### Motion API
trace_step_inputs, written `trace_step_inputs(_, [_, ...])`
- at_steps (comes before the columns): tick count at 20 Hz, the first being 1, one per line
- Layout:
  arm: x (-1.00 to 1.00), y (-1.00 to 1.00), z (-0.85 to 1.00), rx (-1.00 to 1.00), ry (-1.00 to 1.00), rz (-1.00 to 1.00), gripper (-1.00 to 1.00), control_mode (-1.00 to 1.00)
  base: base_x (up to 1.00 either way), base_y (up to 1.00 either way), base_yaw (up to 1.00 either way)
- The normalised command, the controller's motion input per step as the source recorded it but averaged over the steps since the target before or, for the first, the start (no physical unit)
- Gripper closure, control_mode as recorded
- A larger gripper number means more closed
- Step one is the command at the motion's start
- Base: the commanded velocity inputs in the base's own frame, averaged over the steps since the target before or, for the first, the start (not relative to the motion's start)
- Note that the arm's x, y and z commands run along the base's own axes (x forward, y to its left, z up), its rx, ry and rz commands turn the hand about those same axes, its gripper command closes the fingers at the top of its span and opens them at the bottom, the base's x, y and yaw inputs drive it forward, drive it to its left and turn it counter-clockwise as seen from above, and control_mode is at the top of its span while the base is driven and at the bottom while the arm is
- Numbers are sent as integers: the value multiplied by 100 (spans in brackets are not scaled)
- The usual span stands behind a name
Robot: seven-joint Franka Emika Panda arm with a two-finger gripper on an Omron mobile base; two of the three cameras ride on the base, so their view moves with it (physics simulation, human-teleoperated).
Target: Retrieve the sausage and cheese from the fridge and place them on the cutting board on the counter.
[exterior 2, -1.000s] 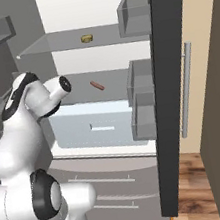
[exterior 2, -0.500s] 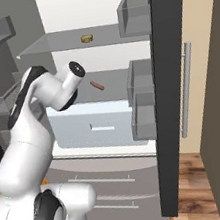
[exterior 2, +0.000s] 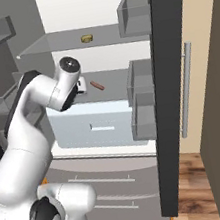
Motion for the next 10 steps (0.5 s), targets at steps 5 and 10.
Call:
trace_step_inputs(5, [-3, -73, 4, -11, 4, -63, -100, -100, 0, 0, 0])
trace_step_inputs(10, [-18, -50, 19, -3, 6, -52, -100, -100, 0, 0, 0])
